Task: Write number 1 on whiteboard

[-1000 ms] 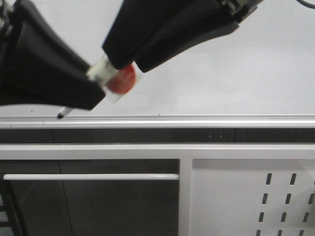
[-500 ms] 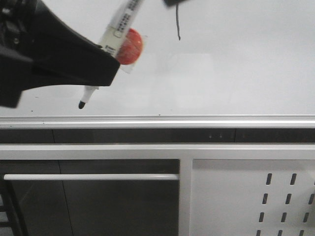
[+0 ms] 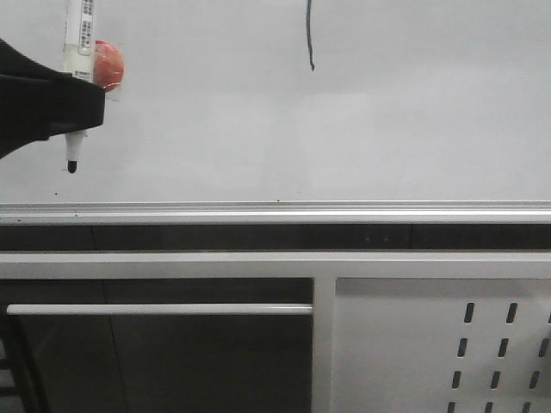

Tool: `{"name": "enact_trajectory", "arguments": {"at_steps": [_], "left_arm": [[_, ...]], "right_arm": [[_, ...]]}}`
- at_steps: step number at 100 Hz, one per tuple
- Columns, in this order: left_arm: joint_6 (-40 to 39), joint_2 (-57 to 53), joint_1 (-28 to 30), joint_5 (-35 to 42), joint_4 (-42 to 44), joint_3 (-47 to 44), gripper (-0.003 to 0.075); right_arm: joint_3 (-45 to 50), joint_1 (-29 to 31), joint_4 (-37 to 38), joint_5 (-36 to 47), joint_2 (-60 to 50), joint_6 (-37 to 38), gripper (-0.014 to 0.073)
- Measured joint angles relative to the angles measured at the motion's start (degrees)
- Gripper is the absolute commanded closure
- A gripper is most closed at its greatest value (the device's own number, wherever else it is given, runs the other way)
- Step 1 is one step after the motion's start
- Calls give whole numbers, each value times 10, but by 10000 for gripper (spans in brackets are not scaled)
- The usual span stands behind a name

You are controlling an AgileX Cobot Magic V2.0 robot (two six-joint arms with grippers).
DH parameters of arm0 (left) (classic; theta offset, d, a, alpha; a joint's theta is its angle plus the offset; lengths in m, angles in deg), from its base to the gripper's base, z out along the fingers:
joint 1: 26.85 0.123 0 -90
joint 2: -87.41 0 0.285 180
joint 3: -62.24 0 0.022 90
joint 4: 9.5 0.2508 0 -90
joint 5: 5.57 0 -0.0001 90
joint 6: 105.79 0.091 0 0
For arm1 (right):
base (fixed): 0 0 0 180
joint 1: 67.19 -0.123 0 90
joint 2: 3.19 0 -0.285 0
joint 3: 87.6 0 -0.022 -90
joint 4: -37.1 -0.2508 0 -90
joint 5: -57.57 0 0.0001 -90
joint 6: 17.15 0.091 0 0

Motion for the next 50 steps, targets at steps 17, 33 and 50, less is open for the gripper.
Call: {"name": "enact_trajectory", "arguments": {"at_steps": [17, 33, 50], "left_arm": [[0, 57, -21, 54, -9, 0, 739], [-19, 126, -69, 172, -24, -1, 739], [-40, 203, -89, 249, -29, -1, 739]], "right_arm": [[1, 2, 11, -11, -7, 3, 655], [27, 2, 50, 4, -28, 35, 655], [88, 2, 77, 74, -85, 53, 655]]}}
